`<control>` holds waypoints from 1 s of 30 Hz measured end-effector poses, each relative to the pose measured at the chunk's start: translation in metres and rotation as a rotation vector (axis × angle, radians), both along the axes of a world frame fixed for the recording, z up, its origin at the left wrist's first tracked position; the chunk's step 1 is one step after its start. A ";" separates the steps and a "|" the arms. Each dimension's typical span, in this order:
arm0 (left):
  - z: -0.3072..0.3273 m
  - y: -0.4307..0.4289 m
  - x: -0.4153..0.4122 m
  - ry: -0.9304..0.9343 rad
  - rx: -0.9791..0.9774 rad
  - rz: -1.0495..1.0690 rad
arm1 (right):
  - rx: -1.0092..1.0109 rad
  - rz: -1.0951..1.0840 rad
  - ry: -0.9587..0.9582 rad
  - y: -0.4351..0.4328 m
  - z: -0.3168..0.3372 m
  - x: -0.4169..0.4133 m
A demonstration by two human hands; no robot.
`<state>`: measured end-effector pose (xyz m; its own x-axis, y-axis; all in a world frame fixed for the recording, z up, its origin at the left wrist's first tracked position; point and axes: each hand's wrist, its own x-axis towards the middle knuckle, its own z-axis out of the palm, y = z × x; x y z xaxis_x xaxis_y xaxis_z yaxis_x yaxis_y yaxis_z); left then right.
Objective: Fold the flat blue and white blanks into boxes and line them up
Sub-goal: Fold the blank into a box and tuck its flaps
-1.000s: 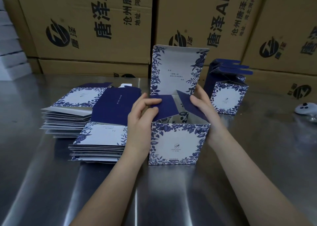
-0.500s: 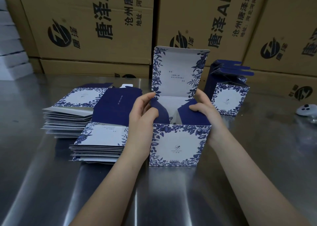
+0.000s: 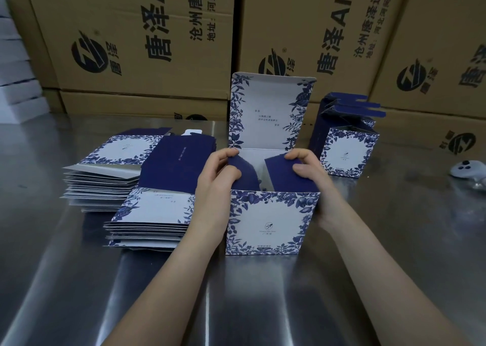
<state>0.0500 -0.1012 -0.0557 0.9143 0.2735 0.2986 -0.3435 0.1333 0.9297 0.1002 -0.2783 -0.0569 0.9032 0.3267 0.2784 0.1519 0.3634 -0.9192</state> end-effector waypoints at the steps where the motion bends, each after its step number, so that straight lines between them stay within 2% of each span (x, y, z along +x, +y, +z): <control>1: -0.001 0.000 0.001 0.006 0.008 0.012 | -0.019 -0.009 -0.001 0.000 0.001 0.001; 7: -0.001 0.001 0.001 0.012 0.023 0.014 | -0.052 -0.017 -0.002 0.001 0.003 0.002; 16: -0.001 -0.003 -0.002 0.013 -0.010 -0.019 | -0.026 0.144 0.027 -0.007 -0.001 0.000; 25: 0.000 -0.006 -0.004 -0.006 -0.030 -0.017 | -0.017 0.051 0.020 -0.003 0.001 -0.004; 30: -0.001 -0.007 -0.004 -0.016 -0.076 -0.026 | 0.021 -0.112 -0.042 -0.004 0.004 -0.006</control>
<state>0.0462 -0.1077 -0.0566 0.9166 0.2723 0.2928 -0.3540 0.2119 0.9109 0.0944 -0.2820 -0.0525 0.9212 0.2183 0.3222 0.2303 0.3615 -0.9035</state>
